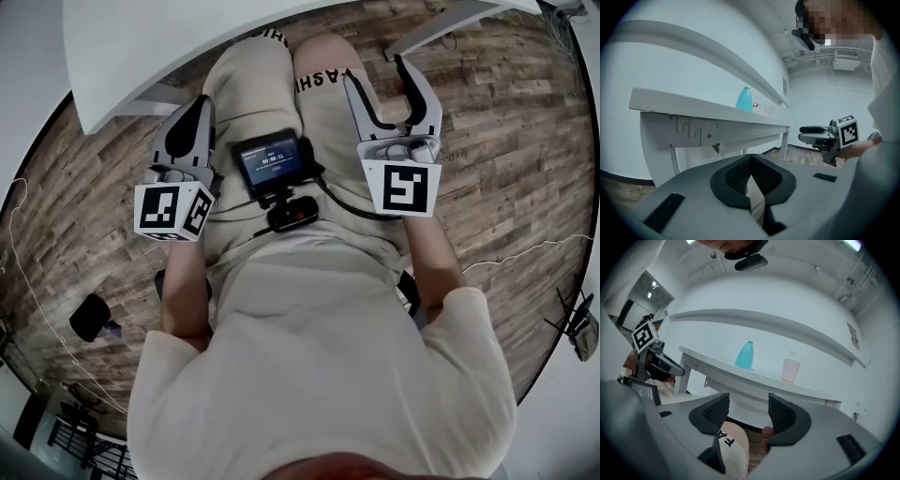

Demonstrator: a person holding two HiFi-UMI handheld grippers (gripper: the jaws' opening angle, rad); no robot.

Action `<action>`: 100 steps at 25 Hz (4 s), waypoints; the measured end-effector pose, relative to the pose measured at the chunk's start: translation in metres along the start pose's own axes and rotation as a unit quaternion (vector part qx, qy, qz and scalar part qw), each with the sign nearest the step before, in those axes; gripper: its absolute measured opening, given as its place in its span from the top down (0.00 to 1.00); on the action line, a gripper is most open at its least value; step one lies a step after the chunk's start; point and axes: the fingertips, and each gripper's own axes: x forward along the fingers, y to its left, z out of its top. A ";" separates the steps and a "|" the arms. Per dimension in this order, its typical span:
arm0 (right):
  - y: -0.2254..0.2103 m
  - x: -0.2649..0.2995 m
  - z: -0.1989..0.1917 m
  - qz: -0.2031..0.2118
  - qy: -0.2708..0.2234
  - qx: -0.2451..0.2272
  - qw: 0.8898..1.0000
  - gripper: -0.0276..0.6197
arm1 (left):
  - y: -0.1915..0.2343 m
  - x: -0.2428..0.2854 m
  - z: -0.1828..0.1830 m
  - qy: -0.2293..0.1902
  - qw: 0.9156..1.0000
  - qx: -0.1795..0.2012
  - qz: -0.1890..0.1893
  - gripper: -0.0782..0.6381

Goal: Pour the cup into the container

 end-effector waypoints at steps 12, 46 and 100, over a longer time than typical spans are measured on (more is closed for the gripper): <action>0.002 0.001 0.005 0.003 -0.017 0.014 1.000 0.54 | 0.005 0.005 -0.004 0.004 1.000 0.004 0.003 0.87; 0.014 0.004 -0.008 0.023 0.008 0.005 1.000 0.54 | 0.002 0.008 -0.011 0.017 1.000 -0.015 -0.009 0.87; 0.017 0.005 -0.011 0.032 0.015 -0.002 0.999 0.54 | 0.012 0.006 -0.007 0.011 1.000 -0.010 0.003 0.87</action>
